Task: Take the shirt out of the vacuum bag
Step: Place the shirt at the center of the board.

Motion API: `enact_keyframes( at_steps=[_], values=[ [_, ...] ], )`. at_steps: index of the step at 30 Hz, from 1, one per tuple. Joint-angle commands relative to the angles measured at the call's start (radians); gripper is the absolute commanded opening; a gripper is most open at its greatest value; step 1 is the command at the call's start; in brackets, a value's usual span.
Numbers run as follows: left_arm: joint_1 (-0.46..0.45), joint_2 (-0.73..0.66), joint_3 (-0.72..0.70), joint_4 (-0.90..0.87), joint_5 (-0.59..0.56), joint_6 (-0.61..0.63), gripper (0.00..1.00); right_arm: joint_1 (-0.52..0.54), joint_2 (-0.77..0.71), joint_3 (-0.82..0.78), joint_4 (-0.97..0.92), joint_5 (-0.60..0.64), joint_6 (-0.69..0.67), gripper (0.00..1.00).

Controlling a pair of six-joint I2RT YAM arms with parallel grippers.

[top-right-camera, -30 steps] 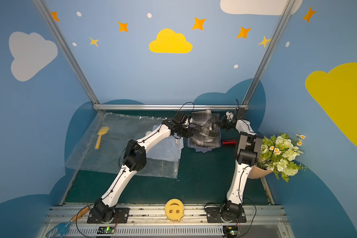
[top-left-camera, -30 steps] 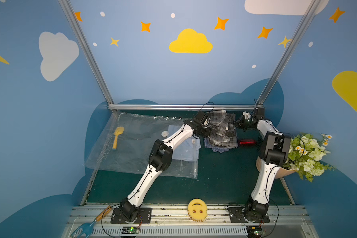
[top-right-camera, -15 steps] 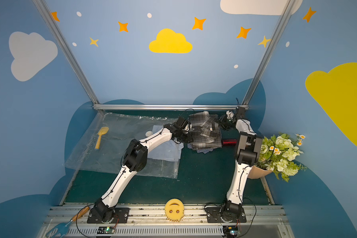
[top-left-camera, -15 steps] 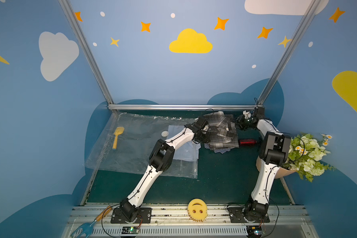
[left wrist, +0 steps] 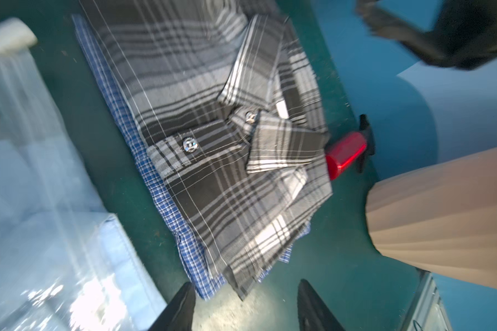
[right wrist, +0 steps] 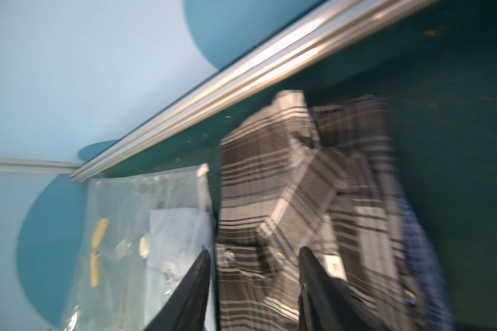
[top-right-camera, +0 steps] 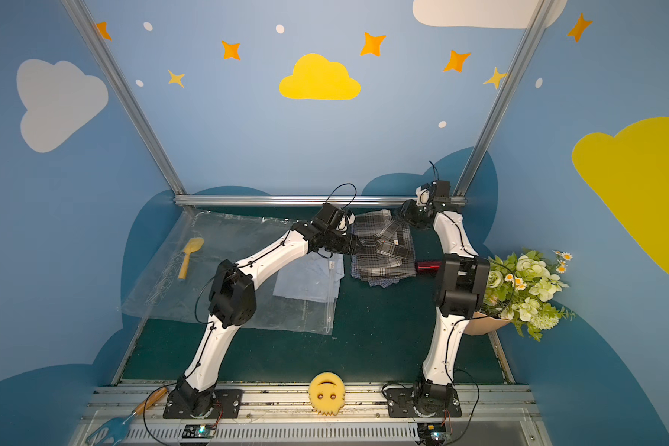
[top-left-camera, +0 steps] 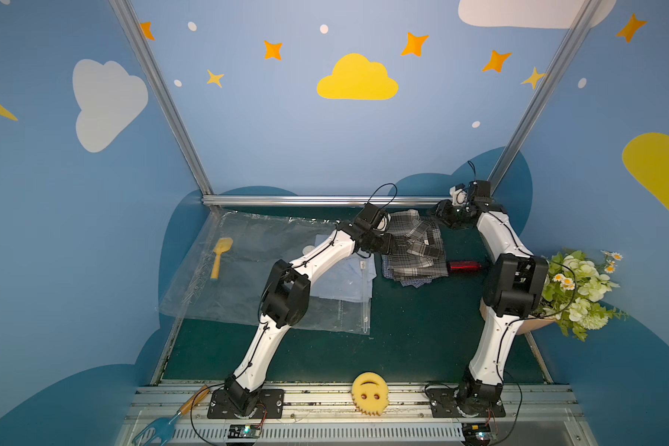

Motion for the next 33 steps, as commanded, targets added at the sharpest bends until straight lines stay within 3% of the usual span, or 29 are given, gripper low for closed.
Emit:
enact_keyframes(
  at_steps=[1,11,22,25,29,33],
  values=[
    [0.015,-0.063,-0.078,0.028,-0.035,0.018,0.57,-0.022,0.048,-0.062,0.13,-0.104,0.066,0.44],
    [0.046,-0.247,-0.387,0.096,-0.092,-0.019,0.59,-0.046,0.191,-0.032,0.196,-0.099,0.114,0.39],
    [0.051,-0.326,-0.569,0.172,-0.108,-0.063,0.63,-0.018,0.218,0.047,0.013,0.086,0.024,0.39],
    [0.051,-0.318,-0.562,0.15,-0.092,-0.041,0.72,-0.006,0.161,0.077,-0.041,0.089,-0.003,0.38],
    [0.042,-0.304,-0.562,0.149,-0.083,-0.03,0.76,0.026,0.024,0.042,-0.072,0.133,-0.037,0.38],
    [0.004,-0.276,-0.551,0.133,-0.178,0.008,0.78,0.042,-0.11,-0.091,-0.032,0.116,-0.019,0.4]
  ],
)
